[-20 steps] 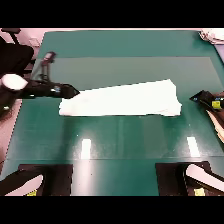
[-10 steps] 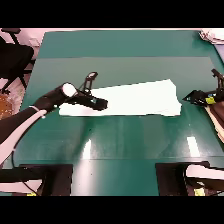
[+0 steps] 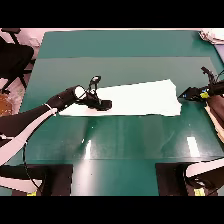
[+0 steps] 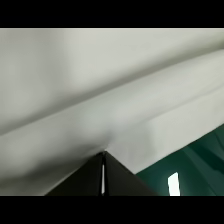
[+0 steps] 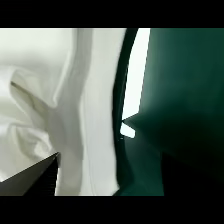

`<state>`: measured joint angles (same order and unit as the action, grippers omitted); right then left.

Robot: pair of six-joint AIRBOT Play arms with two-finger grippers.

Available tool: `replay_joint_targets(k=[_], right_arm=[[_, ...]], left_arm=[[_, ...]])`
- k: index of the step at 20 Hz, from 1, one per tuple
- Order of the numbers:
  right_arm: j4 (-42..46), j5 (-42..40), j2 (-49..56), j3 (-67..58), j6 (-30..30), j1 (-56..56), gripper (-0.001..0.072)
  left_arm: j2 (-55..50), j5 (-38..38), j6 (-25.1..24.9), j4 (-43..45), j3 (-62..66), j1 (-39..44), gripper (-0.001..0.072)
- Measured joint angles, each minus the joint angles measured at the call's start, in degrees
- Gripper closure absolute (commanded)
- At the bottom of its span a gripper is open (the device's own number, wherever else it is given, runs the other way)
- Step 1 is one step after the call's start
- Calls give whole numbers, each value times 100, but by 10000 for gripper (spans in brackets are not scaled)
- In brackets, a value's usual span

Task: Fold the shirts.

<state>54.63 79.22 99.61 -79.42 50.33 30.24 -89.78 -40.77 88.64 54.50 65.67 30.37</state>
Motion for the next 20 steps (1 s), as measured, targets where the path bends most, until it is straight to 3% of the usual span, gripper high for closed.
replay_joint_targets(k=[5, 7, 13, 15, 16, 20], right_arm=[[-601, 210, 671, -367, -503, 9, 24], [-763, 260, 852, -428, -664, 31, 64], [-909, 472, 1047, -481, -726, 81, 62], [-909, 564, 1064, -483, -667, 44, 56], [-909, 608, 1069, -483, -647, 0, 2], [-868, 802, 1082, -483, -656, -278, -2]], left_arm=[[-11, 9, 70, 68, 197, 0, 686], [-13, -7, 81, 94, 232, 0, 685], [-13, -37, 92, 120, 264, 0, 686], [-20, -35, 94, 146, 267, 0, 686], [-26, -28, 94, 164, 269, 0, 686], [-37, -24, 98, 208, 269, 0, 686]])
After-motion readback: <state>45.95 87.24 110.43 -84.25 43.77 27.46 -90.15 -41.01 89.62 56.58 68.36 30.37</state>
